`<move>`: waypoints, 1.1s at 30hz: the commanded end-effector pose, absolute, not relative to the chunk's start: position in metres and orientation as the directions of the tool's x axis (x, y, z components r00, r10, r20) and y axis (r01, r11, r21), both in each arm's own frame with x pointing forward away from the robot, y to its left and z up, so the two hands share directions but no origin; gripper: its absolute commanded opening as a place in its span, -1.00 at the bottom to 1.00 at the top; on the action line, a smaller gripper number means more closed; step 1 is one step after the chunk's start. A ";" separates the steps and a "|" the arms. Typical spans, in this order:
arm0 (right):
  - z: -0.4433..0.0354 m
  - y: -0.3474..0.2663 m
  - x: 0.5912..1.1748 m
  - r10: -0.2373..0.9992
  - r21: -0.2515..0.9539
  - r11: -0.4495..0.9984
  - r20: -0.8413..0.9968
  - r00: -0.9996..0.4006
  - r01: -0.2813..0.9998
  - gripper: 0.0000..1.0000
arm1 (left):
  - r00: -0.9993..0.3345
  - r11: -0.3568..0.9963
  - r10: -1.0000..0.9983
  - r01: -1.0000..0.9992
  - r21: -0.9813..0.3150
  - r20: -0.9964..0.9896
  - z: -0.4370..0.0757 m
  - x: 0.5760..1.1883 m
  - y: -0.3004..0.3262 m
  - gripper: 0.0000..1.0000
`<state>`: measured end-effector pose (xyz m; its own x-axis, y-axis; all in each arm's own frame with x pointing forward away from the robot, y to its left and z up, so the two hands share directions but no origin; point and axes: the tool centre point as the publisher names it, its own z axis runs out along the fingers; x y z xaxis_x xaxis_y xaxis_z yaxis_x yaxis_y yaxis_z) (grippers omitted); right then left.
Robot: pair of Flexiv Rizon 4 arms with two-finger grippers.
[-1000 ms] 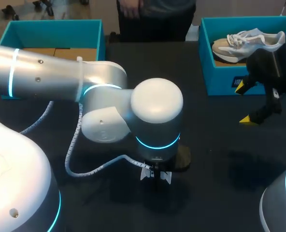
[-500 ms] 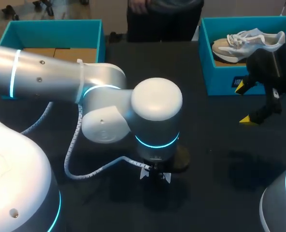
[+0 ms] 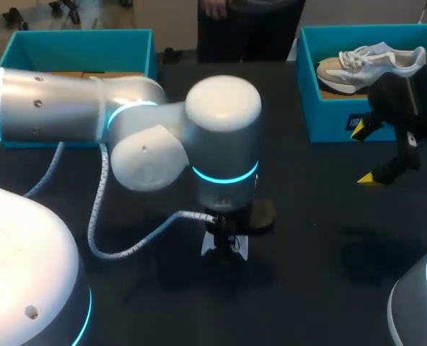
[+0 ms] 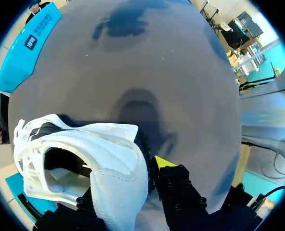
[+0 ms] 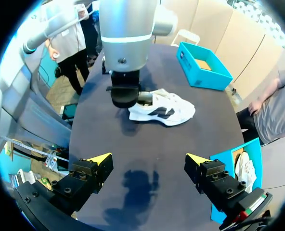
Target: Take the shoe out of the shoebox, open the shoe tongue, remove and reinsert the insole, then place the shoe into the shoebox
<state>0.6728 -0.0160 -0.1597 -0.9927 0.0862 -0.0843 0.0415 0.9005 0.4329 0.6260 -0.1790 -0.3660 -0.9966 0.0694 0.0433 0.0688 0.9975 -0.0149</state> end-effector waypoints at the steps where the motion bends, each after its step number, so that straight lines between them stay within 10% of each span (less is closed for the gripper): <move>1: -0.160 -0.014 0.675 0.086 0.429 0.902 -0.081 -0.993 0.043 1.00 | -0.997 0.998 0.069 0.068 -0.008 0.026 -0.300 0.627 -0.164 -1.00; 33: -0.160 -0.014 0.675 0.086 0.429 0.902 -0.081 -0.993 0.043 1.00 | -0.991 0.991 0.135 0.135 0.001 0.008 -0.178 0.644 -0.134 -1.00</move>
